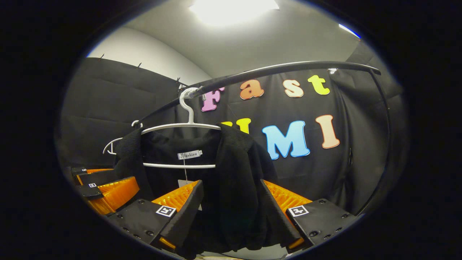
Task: Grasp the clothes on the hanger with both hands and then place them into the laundry hamper below.
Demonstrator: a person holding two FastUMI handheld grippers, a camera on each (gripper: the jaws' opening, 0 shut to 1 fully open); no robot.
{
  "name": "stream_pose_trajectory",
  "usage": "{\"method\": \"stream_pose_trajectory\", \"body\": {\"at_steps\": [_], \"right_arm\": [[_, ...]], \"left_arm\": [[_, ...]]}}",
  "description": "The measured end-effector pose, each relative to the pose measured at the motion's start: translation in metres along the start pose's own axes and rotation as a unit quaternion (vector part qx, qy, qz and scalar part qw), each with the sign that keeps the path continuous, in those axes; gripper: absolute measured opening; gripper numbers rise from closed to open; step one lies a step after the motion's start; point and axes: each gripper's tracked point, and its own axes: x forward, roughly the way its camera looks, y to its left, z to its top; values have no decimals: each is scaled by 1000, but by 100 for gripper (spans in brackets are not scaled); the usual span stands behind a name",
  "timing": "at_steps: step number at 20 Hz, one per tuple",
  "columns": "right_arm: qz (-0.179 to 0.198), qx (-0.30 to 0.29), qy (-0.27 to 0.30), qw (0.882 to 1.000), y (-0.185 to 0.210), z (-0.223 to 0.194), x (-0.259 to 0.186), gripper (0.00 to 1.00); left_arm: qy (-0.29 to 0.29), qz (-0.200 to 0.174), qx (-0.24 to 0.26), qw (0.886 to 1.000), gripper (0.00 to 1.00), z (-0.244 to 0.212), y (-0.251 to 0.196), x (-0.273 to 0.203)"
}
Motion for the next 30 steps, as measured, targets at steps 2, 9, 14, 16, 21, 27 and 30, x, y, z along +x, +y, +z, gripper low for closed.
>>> {"method": "stream_pose_trajectory", "body": {"at_steps": [2, 9, 14, 16, 21, 27, 30], "right_arm": [[1, -3, 0, 1000, -4, -1, 15, 96], [15, 3, 27, 1000, -9, -23, 61, 94], [21, 3, 44, 999, -2, -35, 79, 96], [18, 2, 45, 999, -2, -36, 84, 94], [18, 11, 44, 999, 3, -38, 95, 96], [15, 12, 67, 998, 4, -50, 97, 37], [7, -4, 76, 997, -4, -51, 99, 8]], "left_arm": [[6, 12, 5, 1000, 92, -7, -1, 10], [18, 33, 11, 999, 92, -20, -11, 35], [11, 52, 2, 999, 92, -23, -12, 48], [11, 66, -2, 998, 92, -28, -9, 54], [7, 93, -16, 995, 92, -33, -1, 61], [16, 103, 1, 995, 72, -39, -1, 65], [18, 113, 18, 993, 72, -46, 7, 62]]}}
